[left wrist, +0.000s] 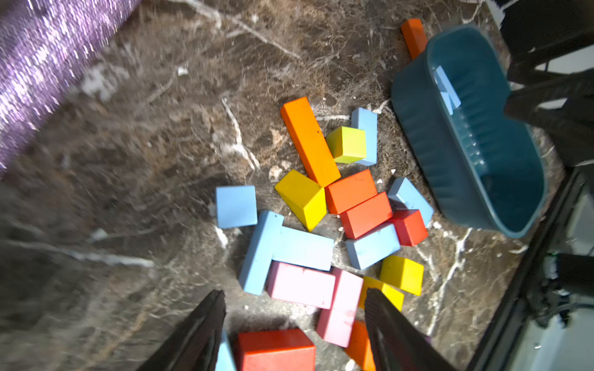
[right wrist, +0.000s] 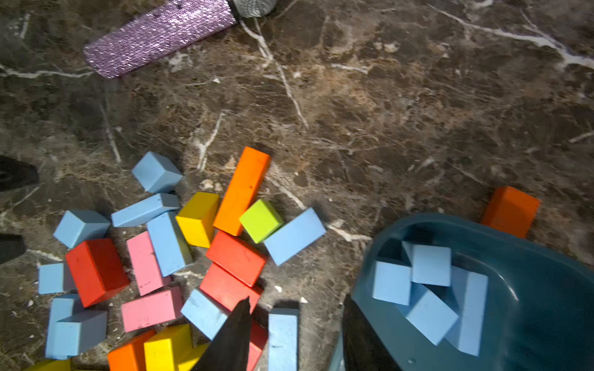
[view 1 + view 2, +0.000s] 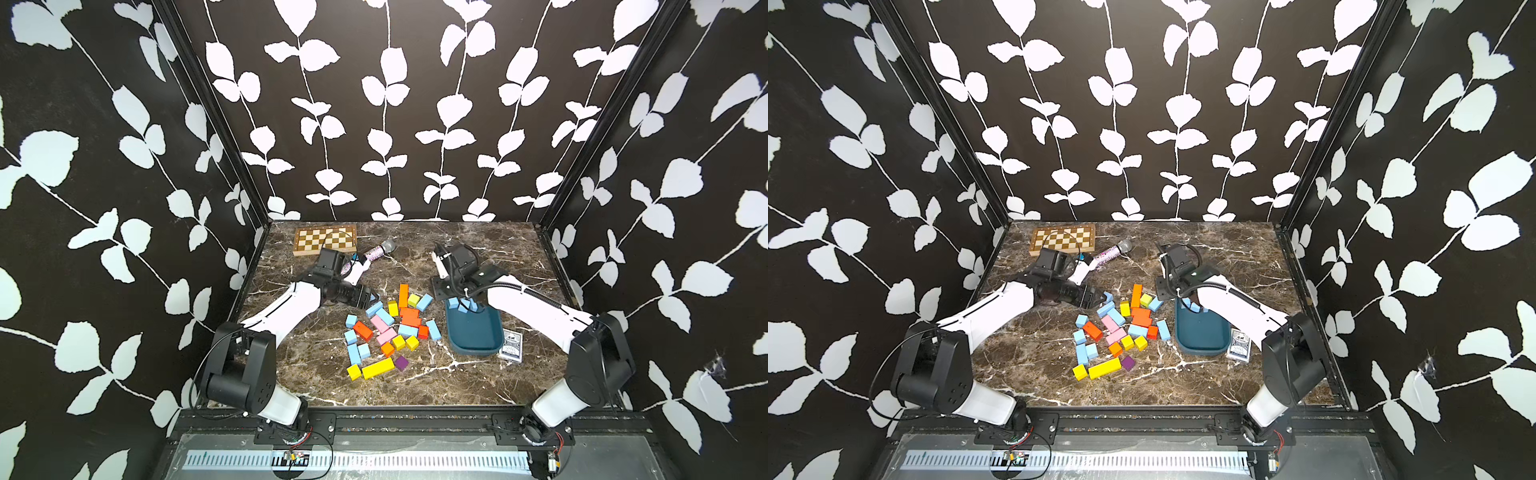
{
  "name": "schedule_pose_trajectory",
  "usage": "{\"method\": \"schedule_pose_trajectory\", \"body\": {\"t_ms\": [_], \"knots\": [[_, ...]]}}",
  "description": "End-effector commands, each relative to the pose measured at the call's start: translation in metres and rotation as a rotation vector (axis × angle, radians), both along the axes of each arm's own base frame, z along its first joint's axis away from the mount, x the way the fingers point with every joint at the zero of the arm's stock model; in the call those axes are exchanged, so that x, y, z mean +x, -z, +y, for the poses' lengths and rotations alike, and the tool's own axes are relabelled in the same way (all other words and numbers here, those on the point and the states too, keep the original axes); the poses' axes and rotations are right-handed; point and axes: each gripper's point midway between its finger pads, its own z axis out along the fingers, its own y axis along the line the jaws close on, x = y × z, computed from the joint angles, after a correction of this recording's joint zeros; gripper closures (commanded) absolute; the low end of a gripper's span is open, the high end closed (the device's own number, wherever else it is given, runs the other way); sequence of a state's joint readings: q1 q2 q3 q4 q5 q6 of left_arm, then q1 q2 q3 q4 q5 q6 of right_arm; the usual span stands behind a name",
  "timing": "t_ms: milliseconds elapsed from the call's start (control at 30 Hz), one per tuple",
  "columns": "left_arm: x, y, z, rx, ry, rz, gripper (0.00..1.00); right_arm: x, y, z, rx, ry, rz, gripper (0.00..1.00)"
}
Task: Pick out the blue building blocks
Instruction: Pick up the building block from the center of the board.
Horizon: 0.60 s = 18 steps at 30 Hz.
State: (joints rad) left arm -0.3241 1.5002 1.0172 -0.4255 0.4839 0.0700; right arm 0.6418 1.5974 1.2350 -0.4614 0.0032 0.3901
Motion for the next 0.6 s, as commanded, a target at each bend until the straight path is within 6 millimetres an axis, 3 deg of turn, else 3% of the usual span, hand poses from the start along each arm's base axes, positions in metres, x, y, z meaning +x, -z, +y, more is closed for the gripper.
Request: {"method": "schedule_pose_trajectory", "body": {"t_ms": [0,133,400,567], "knots": [[-0.01,0.004,0.008,0.116,0.148,-0.051,0.32,0.006,-0.002,0.022,0.067,-0.007,-0.037,0.55],[-0.029,0.007,0.015,0.203,0.347,-0.106,0.32,0.005,-0.002,0.031,0.092,-0.026,-0.038,0.55],[-0.087,0.019,0.037,0.356,0.927,-0.247,0.34,0.001,-0.004,0.043,0.121,-0.06,-0.055,0.55],[-0.105,0.032,0.051,0.435,1.182,-0.291,0.35,-0.002,-0.004,0.045,0.124,-0.062,-0.058,0.55]]}}
